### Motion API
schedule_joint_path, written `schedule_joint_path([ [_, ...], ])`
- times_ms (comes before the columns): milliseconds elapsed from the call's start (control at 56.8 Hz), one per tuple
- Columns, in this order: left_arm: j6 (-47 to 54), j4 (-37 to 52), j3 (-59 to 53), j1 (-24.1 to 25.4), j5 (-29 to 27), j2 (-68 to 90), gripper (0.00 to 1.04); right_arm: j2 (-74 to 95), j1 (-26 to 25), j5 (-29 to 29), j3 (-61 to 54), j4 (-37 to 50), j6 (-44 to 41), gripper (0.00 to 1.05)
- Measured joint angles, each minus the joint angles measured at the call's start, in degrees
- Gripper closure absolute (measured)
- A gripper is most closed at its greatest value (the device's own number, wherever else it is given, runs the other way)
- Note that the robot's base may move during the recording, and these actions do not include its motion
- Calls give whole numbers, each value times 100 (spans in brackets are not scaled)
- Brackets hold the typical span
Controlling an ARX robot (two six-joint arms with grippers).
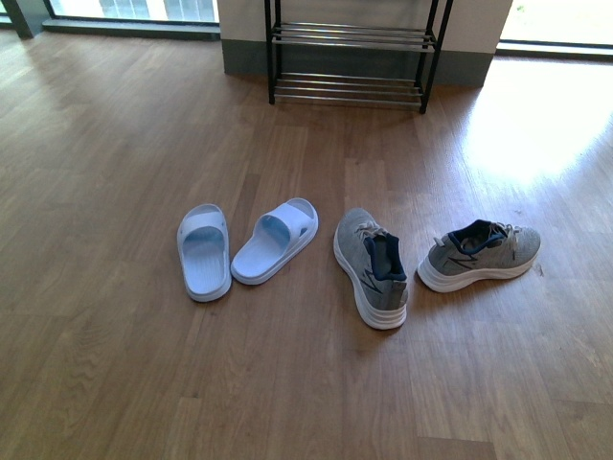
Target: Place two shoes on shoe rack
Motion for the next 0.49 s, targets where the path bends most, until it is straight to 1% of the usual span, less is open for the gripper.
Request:
schedule_joint_path([
  [493, 0, 0, 0, 0, -2, 0, 9, 0, 0, 2, 0, 0, 0, 9],
])
